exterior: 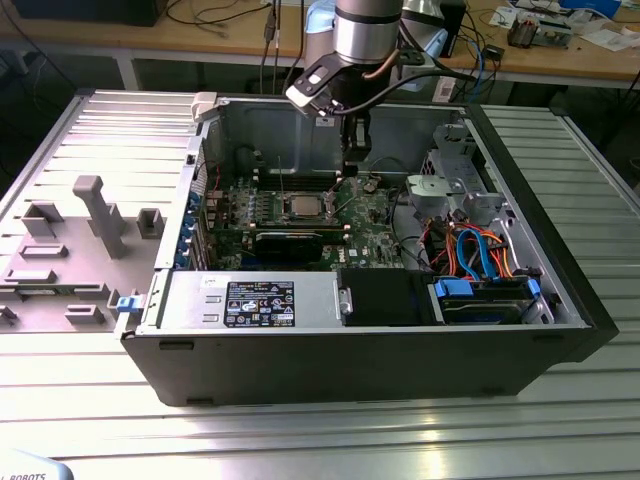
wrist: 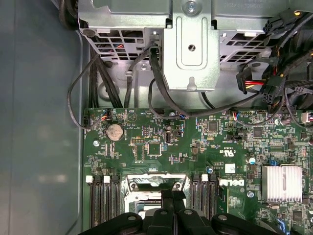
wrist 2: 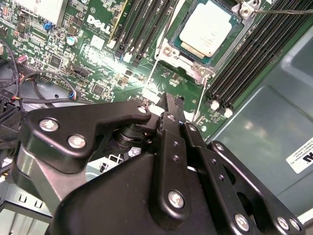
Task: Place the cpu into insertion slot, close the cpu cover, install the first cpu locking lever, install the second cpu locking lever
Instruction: 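Close the cpu cover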
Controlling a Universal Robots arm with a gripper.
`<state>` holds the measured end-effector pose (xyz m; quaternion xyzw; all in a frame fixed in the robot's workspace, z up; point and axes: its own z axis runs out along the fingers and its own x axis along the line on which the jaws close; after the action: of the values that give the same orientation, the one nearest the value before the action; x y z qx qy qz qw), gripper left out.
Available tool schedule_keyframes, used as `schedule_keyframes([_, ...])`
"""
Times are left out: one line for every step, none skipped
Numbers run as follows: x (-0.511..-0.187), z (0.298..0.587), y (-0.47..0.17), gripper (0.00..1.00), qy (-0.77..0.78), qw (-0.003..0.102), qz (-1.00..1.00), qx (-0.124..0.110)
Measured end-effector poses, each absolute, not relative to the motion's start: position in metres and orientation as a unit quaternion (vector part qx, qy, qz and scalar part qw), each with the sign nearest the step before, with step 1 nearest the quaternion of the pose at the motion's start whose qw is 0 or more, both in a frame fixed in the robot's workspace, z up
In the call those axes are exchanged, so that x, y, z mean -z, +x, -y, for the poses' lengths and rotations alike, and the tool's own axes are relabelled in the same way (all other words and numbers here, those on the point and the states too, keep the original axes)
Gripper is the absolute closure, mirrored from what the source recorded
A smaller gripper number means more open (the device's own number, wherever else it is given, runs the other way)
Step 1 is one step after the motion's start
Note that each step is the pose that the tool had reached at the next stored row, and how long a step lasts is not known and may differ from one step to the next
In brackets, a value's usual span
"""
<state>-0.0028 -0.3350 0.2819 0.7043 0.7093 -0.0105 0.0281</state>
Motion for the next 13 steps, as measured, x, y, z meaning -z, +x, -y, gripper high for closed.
schedule_keyframes([-0.2819,0.3350,-0.0026,0.89,0.704,0.028,-0.709,0.011])
schedule_keyframes([-0.2819,0.3350,-0.0024,0.89,0.704,0.028,-0.709,0.011])
schedule_keyframes([-0.2819,0.3350,-0.0019,0.89,0.704,0.028,-0.709,0.011])
schedule_keyframes([-0.2819,0.3350,-0.0019,0.89,0.704,0.028,-0.709,0.011])
schedule_keyframes([-0.2819,0.3350,-0.0018,0.89,0.704,0.028,-0.709,0.011])
schedule_keyframes([-0.2819,0.3350,-0.0018,0.89,0.704,0.028,-0.709,0.011])
schedule_keyframes([-0.2819,0.3350,-0.0018,0.89,0.704,0.028,-0.709,0.011])
schedule_keyframes([-0.2818,0.3350,-0.0018,0.89,0.704,0.028,-0.709,0.011])
schedule_keyframes([-0.2818,0.3350,-0.0018,0.89,0.704,0.028,-0.709,0.011])
schedule_keyframes([-0.2818,0.3350,-0.0018,0.89,0.704,0.028,-0.709,0.011])
schedule_keyframes([-0.2818,0.3350,-0.0018,0.89,0.704,0.028,-0.709,0.011])
schedule_keyframes([-0.2817,0.3350,-0.0017,0.89,0.704,0.028,-0.709,0.010])
schedule_keyframes([-0.2812,0.3349,-0.0008,0.89,0.704,0.028,-0.709,0.010])
